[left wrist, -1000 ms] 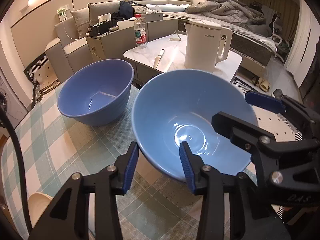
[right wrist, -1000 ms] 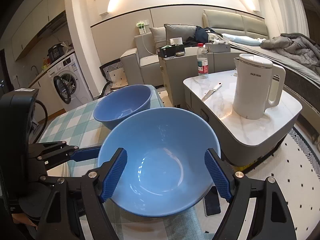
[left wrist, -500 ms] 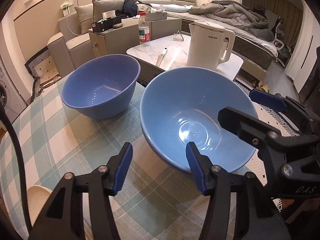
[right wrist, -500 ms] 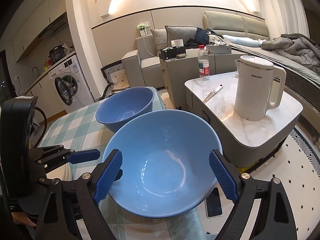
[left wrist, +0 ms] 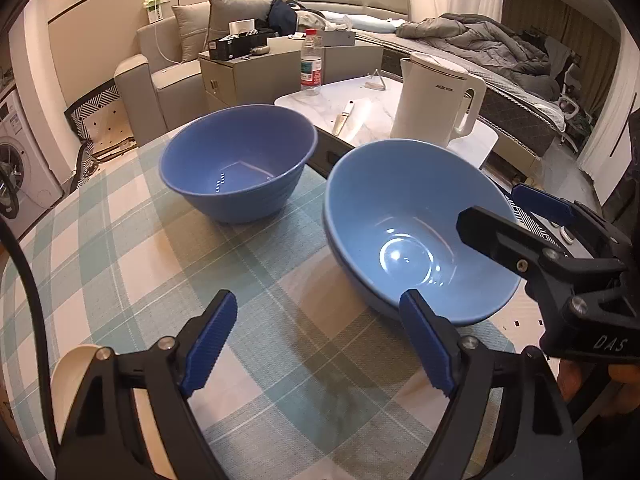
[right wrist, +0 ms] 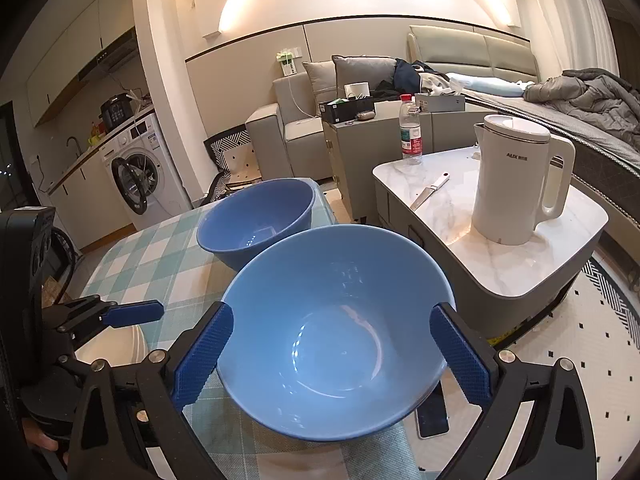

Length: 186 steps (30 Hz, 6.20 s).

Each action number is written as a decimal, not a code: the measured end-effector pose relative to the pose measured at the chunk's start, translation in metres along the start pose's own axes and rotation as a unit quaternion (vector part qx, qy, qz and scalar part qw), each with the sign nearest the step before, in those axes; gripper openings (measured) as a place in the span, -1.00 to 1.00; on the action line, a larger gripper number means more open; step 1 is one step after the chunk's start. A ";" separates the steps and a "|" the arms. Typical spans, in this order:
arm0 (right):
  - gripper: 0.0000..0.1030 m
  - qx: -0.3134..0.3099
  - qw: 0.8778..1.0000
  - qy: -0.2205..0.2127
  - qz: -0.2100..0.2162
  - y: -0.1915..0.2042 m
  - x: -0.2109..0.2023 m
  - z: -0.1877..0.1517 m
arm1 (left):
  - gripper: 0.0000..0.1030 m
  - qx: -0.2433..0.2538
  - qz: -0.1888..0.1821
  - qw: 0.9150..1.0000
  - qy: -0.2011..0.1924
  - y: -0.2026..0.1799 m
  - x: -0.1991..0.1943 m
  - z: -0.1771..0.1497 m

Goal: Organize plates and bowls
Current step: 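Open both grippers to release the bowl, then move both grippers to the rim of the remaining blue bowl, then close both grippers on the remaining blue bowl's rim, then lift the blue bowl with both grippers and carry it over the bowl stack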

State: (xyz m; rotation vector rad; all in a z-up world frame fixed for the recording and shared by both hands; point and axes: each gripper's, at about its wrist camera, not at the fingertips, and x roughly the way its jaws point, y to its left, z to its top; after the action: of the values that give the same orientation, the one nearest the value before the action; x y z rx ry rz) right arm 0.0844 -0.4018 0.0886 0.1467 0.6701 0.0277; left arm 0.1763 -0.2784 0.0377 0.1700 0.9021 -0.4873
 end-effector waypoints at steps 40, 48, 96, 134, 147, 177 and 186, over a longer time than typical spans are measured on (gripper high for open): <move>0.97 -0.156 0.983 0.067 0.066 0.008 0.035 0.086 | 0.65 -0.091 0.041 0.995 -0.025 0.066 -0.008 0.028; 0.97 -0.183 0.977 0.083 0.072 0.009 0.056 0.103 | 0.65 -0.106 0.046 0.993 -0.020 0.077 0.002 0.033; 0.15 -0.209 0.950 0.201 0.117 0.024 0.214 0.128 | 0.61 -0.166 0.046 0.985 -0.004 0.122 0.068 0.065; -0.33 -0.234 0.944 0.199 0.118 0.035 0.213 0.122 | -0.27 -0.150 0.012 0.989 0.006 0.112 0.070 0.068; -0.33 -0.242 0.947 0.176 0.121 0.043 0.187 0.128 | -0.27 -0.147 0.022 0.989 -0.012 0.110 0.048 0.069; -0.33 -0.233 0.960 0.114 0.107 0.031 0.097 0.135 | -0.27 -0.109 0.021 0.992 -0.056 0.070 -0.007 0.071; -0.33 -0.228 0.964 0.100 0.097 0.022 0.068 0.130 | -0.27 -0.096 0.015 0.993 -0.065 0.054 -0.023 0.068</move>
State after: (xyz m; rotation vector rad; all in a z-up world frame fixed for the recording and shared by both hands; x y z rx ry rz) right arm 0.2192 -0.3912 0.1508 -0.2387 0.8326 0.3879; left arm 0.2378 -0.2468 0.0945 -0.0231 0.8132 -0.3770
